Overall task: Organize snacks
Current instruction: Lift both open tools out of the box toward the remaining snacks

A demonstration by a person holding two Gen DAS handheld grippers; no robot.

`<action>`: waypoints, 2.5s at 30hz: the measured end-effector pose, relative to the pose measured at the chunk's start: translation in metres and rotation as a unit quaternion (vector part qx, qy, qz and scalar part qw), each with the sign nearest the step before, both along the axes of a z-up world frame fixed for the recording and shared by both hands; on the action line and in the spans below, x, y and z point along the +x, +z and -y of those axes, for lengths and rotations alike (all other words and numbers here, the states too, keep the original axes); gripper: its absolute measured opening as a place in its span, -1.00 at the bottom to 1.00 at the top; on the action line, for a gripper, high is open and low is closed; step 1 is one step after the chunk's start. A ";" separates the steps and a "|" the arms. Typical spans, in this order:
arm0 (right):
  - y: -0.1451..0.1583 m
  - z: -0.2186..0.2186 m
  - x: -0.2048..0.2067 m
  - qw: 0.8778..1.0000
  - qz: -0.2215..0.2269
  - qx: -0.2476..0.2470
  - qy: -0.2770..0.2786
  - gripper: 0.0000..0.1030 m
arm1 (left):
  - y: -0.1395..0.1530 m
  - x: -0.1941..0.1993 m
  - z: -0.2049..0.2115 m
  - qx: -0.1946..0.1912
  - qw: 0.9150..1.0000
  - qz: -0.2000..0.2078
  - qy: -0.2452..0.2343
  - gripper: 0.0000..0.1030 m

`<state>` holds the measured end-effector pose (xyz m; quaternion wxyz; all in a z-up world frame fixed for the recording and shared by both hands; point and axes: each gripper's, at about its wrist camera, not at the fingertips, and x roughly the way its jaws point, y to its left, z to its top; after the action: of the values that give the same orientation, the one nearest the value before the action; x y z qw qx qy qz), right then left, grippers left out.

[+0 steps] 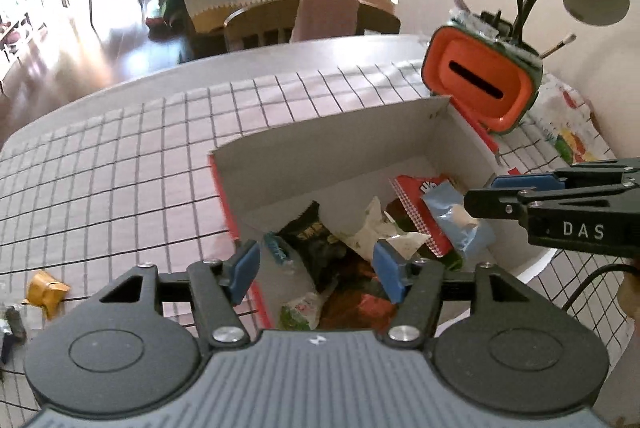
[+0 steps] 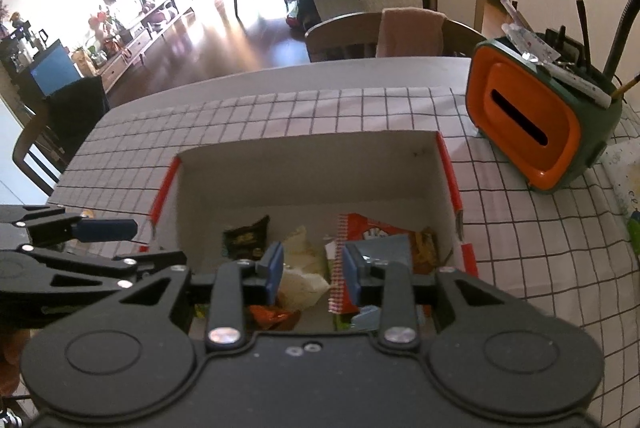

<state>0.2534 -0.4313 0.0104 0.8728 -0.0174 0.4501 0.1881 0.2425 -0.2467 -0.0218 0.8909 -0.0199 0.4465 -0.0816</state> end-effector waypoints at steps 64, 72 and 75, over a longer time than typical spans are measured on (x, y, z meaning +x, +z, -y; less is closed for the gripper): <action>-0.071 -0.364 -0.050 0.963 0.019 -0.057 0.263 0.95 | -0.088 -0.126 -0.393 -0.007 0.993 -0.010 0.114 0.67; -0.103 -0.389 -0.024 0.957 -0.003 -0.098 0.274 0.83 | -0.115 -0.116 -0.412 -0.034 0.989 -0.040 0.139 0.67; -0.112 -0.395 -0.015 0.956 -0.010 -0.101 0.274 0.81 | -0.120 -0.110 -0.416 -0.036 0.988 -0.043 0.144 0.67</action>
<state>0.2386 -0.0360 -0.1015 0.7767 -0.2261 0.4535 0.3742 0.1322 0.1690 -0.1422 0.8717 -0.1199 0.4739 0.0328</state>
